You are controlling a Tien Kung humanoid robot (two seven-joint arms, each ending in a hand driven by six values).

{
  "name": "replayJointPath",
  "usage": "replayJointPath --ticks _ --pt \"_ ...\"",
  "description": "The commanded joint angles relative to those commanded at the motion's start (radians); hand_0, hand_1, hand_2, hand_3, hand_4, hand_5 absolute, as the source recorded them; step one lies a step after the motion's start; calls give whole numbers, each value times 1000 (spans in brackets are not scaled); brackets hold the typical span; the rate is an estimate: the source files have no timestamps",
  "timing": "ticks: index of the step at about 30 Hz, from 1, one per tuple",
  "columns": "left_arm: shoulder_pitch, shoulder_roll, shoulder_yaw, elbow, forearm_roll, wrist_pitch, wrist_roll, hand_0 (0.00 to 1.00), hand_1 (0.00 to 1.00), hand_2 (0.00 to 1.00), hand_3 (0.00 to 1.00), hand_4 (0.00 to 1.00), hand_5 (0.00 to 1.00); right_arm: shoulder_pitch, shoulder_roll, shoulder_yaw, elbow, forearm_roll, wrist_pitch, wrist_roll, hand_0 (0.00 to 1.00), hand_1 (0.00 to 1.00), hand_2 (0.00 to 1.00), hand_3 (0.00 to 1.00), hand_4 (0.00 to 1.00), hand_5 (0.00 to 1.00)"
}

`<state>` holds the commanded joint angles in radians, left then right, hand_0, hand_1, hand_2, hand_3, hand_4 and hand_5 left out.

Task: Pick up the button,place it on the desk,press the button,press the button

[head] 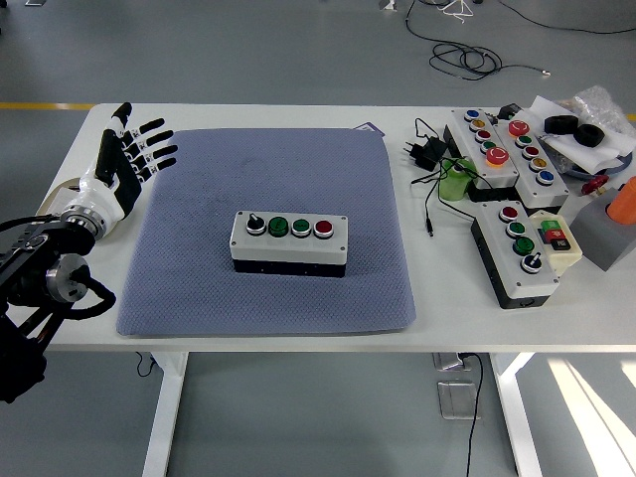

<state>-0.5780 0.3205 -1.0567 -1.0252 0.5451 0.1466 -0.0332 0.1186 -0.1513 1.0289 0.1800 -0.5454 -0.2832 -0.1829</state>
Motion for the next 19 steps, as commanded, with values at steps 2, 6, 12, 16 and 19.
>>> replayJointPath --ticks 2,6,12,16,19 --pt "-1 0 0 0 -1 1 0 736 725 767 766 696 998 1 0 -1 0 2 0 1 787 797 817 751 412 479" --pt "-3 0 0 0 -2 2 0 731 726 768 766 695 998 1 0 -1 0 3 0 1 787 797 817 751 412 479" --pt "-3 -1 4 0 -3 3 0 728 726 768 765 695 998 -1 -1 0 0 2 0 1 787 797 817 751 412 479" --pt "-3 -2 7 0 -5 4 0 728 726 768 765 695 998 -3 -1 0 0 2 0 0 787 797 817 751 412 479" --pt "-3 -2 8 -1 -9 7 -4 728 726 768 765 695 998 -4 0 -1 0 4 -1 0 787 797 817 751 412 479"
